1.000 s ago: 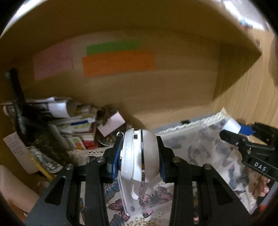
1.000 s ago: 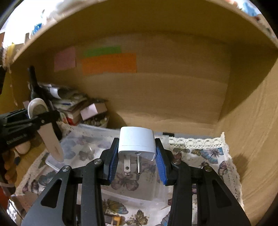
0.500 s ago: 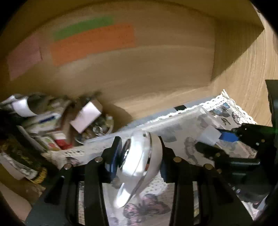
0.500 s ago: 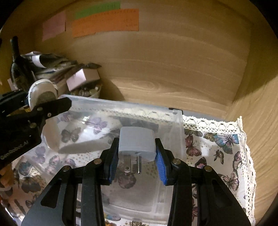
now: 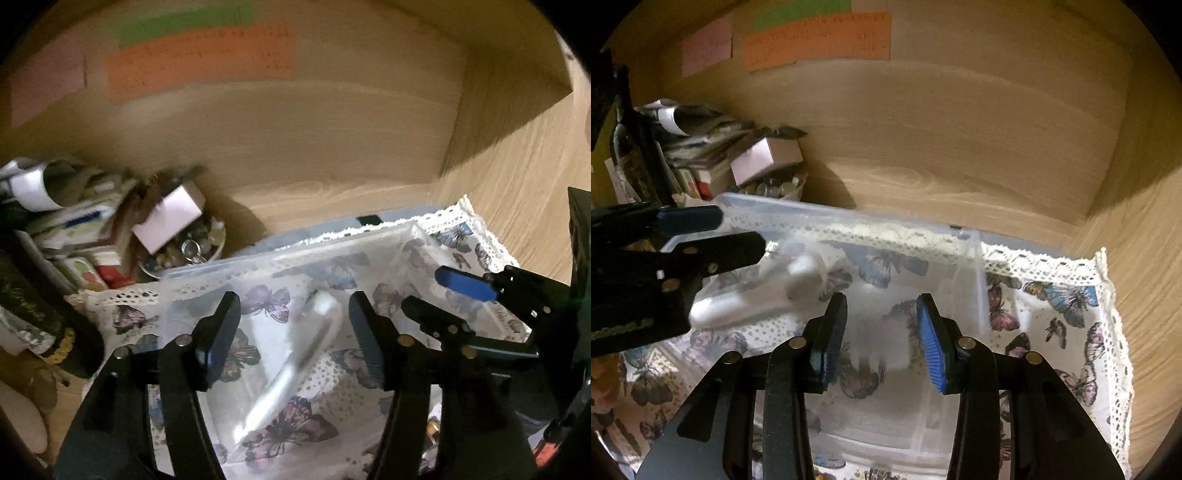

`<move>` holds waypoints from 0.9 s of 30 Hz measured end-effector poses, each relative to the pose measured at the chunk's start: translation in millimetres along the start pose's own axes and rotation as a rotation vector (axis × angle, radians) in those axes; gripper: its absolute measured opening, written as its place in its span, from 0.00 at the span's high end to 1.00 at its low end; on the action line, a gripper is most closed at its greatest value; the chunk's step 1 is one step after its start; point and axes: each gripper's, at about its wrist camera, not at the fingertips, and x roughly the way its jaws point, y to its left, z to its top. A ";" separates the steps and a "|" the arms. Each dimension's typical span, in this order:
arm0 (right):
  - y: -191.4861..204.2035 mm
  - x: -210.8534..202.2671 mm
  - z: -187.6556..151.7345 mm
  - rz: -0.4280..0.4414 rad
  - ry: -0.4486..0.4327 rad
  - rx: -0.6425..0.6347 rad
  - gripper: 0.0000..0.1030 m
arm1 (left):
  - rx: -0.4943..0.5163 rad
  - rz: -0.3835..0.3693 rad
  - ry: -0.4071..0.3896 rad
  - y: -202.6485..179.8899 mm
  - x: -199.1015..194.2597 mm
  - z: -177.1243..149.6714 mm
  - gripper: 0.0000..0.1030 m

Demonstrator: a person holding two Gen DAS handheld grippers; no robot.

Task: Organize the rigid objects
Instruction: 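Withdraw both open grippers from the box toward the remaining items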

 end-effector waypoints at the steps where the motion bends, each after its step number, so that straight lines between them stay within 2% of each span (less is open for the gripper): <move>1: 0.1 -5.0 1.4 0.000 -0.012 0.001 0.54 | 0.000 0.003 -0.011 0.1 -7.1 0.3 0.36; 2: 0.2 -9.5 2.7 -0.002 -0.024 0.002 0.51 | -0.003 0.003 -0.023 0.3 -15.3 0.3 0.31; 5: 1.2 -30.4 4.7 -0.014 -0.071 -0.002 0.51 | -0.004 -0.004 -0.060 -0.8 -36.9 -1.4 0.23; 10: -0.1 -67.6 -1.6 -0.014 -0.147 0.009 0.40 | 0.012 0.004 -0.121 -3.9 -76.1 -14.9 0.14; 13: 0.2 -85.3 -12.9 -0.006 -0.170 0.019 0.40 | 0.020 0.001 -0.136 -6.5 -91.4 -29.2 0.09; 18: 6.0 -102.6 -41.0 -0.001 -0.171 0.025 0.40 | 0.030 0.001 -0.078 -13.8 -92.9 -65.7 0.08; 22: 9.4 -107.1 -69.2 0.026 -0.130 0.048 0.39 | -0.003 -0.027 0.005 -14.2 -82.5 -96.7 0.08; 27: 19.6 -108.9 -102.9 0.038 -0.084 0.038 0.39 | -0.024 -0.038 0.071 -18.7 -74.3 -127.4 0.08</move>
